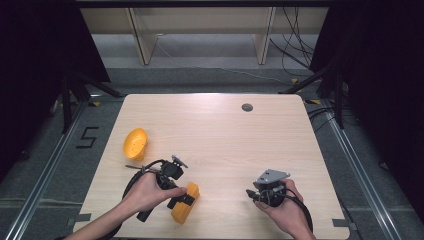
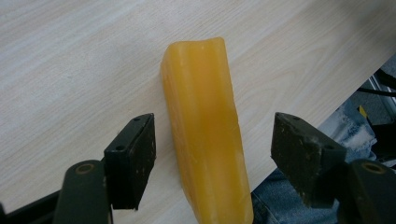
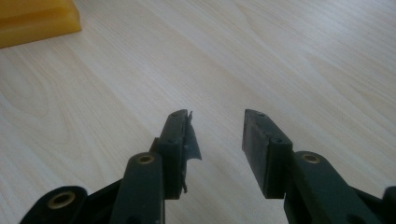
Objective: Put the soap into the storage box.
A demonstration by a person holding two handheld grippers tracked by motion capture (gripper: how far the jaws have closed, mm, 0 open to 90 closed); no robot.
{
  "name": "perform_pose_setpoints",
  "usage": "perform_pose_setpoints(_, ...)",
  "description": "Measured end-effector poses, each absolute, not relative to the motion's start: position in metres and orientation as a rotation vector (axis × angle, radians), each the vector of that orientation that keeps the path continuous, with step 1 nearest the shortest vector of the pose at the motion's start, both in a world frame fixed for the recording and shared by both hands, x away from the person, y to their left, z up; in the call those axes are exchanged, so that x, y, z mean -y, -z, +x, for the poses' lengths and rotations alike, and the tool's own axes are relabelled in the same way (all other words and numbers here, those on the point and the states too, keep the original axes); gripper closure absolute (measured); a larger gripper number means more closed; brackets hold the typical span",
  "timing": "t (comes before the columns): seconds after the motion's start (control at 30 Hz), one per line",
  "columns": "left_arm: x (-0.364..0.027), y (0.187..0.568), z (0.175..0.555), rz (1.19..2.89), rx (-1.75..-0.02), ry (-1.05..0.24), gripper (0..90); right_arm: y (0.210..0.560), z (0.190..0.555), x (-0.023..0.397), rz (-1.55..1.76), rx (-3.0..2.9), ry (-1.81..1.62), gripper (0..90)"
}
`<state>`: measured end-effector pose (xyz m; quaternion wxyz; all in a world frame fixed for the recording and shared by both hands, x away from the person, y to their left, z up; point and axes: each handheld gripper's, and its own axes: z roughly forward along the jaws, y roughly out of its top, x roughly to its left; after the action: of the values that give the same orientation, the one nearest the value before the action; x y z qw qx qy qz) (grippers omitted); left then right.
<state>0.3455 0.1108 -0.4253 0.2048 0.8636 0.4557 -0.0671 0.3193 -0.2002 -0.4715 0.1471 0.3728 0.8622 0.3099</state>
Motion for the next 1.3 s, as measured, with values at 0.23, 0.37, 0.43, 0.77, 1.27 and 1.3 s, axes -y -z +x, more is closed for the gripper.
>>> perform_pose_setpoints(0.23,-0.108,0.428,0.347,2.426,-1.269,0.184,30.4,0.472,0.32,0.2,1.072,-2.482,-0.893,61.2)
perform_pose_setpoints(0.37,-0.105,0.43,0.347,2.443,-1.27,0.186,30.4,0.473,0.32,0.2,1.075,-2.478,-0.898,61.1)
perform_pose_setpoints(0.43,-0.103,0.431,0.346,2.426,-1.306,0.196,30.3,0.473,0.32,0.2,1.073,-2.479,-0.896,61.1)
perform_pose_setpoints(0.77,-0.096,0.436,0.349,2.49,-1.285,0.177,30.3,0.475,0.32,0.199,1.068,-2.454,-0.922,60.7)
perform_pose_setpoints(1.27,-0.092,0.444,0.353,2.549,-1.301,0.177,34.1,0.474,0.319,0.2,1.07,-2.484,-0.897,60.1)
perform_pose_setpoints(1.3,-0.092,0.445,0.354,2.549,-1.303,0.183,35.0,0.474,0.32,0.2,1.069,-2.483,-0.896,60.1)
